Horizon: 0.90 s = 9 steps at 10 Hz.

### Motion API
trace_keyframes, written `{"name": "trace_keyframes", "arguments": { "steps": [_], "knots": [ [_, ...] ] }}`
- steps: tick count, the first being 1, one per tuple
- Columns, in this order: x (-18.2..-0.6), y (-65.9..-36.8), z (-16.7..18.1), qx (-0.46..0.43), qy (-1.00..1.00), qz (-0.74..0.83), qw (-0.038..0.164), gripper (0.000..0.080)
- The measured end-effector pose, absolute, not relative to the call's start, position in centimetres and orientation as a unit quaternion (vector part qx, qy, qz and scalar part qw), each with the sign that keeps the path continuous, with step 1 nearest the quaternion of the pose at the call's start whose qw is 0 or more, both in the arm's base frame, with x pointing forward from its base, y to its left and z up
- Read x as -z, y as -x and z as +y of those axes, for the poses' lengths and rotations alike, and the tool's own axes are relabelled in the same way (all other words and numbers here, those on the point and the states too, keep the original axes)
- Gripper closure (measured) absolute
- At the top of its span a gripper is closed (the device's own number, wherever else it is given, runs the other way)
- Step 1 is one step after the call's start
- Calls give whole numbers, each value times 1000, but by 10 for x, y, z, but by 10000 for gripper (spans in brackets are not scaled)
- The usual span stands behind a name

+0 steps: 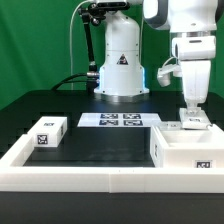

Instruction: Assemble cabinet

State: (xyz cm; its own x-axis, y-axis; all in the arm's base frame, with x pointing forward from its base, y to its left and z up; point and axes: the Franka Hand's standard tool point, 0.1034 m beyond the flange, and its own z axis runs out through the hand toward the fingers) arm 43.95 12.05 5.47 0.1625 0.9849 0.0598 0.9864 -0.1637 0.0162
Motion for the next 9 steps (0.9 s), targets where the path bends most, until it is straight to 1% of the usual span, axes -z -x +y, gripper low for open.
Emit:
{"name": "trace_keyframes", "arguments": {
  "steps": [1, 3, 9],
  "knots": [
    [-51, -437, 120, 25, 763, -646, 16, 729],
    [-51, -437, 120, 25, 763, -646, 16, 729],
    [-54, -444, 119, 28, 763, -645, 14, 729]
  ]
}}
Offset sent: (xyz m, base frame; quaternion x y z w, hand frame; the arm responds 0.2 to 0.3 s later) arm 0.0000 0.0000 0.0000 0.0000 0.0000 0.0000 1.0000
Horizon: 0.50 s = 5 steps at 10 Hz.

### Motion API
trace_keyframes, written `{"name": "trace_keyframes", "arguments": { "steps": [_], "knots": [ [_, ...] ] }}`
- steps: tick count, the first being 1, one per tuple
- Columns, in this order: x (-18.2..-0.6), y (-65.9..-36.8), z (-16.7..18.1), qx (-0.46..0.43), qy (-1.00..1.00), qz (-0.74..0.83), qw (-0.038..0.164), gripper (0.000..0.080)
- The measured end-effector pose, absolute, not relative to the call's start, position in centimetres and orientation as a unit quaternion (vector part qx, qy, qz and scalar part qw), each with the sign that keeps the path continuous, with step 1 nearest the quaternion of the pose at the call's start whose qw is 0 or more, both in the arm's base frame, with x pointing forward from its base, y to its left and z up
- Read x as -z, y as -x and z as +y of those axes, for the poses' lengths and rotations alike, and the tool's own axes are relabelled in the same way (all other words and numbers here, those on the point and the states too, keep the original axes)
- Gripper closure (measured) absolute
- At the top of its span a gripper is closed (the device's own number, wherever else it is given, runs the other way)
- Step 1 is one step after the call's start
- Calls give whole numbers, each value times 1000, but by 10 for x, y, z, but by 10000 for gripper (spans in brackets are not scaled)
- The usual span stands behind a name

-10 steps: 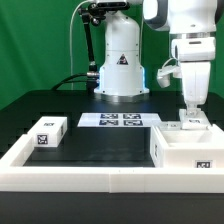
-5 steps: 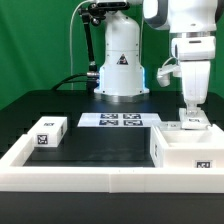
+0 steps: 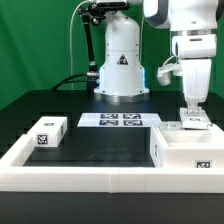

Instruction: Assemble cabinet

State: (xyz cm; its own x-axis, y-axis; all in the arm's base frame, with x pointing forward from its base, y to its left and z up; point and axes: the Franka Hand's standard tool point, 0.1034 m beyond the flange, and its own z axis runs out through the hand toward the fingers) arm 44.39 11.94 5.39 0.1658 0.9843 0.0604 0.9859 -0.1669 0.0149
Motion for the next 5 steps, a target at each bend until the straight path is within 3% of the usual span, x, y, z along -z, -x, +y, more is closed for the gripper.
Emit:
{"name": "trace_keyframes", "arguments": {
  "steps": [5],
  "knots": [
    [-59, -455, 115, 28, 765, -643, 11, 729]
  ]
}}
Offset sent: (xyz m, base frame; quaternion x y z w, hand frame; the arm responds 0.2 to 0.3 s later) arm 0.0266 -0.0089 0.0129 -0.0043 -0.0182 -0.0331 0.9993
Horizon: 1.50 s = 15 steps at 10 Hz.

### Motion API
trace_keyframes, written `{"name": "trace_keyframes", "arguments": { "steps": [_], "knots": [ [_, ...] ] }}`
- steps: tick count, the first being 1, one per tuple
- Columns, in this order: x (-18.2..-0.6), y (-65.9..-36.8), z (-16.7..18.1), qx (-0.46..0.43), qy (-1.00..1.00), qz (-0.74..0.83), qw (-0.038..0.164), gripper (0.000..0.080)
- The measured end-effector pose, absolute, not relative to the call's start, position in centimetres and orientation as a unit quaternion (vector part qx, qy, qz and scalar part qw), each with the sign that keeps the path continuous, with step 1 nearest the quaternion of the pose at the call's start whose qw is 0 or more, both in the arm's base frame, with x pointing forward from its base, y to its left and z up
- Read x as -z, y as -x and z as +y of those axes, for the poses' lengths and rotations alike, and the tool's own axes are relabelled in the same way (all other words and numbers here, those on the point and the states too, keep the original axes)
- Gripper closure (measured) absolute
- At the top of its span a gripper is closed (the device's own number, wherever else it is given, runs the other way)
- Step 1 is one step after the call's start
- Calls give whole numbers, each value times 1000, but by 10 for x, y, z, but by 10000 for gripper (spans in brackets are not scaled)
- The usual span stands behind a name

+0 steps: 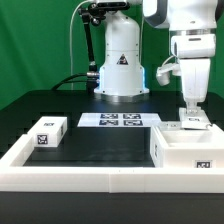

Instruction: Assemble cabinet

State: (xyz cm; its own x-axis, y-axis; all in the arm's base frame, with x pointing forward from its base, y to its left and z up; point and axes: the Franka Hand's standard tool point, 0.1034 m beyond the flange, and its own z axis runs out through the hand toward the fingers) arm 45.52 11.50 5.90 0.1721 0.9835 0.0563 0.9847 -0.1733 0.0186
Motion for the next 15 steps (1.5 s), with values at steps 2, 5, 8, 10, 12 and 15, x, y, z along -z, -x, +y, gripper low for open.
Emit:
{"name": "trace_keyframes", "arguments": {
  "steps": [2, 5, 8, 10, 12, 15],
  "knots": [
    [-58, -455, 115, 27, 766, -642, 11, 729],
    [-57, -453, 115, 26, 767, -641, 12, 729],
    [-54, -462, 117, 22, 746, -665, 12, 729],
    [-54, -463, 117, 23, 747, -665, 12, 729],
    [-54, -463, 117, 23, 747, -664, 12, 729],
    [-54, -466, 118, 24, 754, -656, 12, 729]
  ]
}}
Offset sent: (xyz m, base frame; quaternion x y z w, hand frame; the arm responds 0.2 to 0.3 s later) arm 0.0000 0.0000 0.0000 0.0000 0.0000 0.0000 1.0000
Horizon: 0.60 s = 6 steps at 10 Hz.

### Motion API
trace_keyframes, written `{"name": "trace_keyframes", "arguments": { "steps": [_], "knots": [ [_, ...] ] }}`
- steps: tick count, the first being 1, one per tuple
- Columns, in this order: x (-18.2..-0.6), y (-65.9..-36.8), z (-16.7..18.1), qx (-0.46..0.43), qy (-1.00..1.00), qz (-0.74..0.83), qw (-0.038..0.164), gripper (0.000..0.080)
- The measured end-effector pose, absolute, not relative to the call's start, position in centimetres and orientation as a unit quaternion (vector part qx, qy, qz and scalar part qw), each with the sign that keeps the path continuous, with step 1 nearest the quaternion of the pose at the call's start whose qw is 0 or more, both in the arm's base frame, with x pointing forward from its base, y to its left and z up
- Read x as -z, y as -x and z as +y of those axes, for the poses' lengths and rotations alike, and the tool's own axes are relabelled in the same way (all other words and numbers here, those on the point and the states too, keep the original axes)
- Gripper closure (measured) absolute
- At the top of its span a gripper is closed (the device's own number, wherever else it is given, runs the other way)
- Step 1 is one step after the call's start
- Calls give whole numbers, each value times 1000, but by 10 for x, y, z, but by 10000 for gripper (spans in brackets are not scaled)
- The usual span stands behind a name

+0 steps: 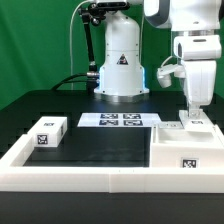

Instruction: Assemble cabinet

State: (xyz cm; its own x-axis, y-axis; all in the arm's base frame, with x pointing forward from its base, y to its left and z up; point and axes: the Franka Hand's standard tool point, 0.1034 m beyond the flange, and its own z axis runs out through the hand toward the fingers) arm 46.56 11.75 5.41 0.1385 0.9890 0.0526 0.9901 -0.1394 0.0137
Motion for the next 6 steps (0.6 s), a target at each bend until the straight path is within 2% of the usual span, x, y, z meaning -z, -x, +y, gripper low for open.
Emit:
{"name": "trace_keyframes", "arguments": {
  "steps": [6],
  "knots": [
    [-54, -476, 119, 39, 780, -624, 10, 729]
  ]
}}
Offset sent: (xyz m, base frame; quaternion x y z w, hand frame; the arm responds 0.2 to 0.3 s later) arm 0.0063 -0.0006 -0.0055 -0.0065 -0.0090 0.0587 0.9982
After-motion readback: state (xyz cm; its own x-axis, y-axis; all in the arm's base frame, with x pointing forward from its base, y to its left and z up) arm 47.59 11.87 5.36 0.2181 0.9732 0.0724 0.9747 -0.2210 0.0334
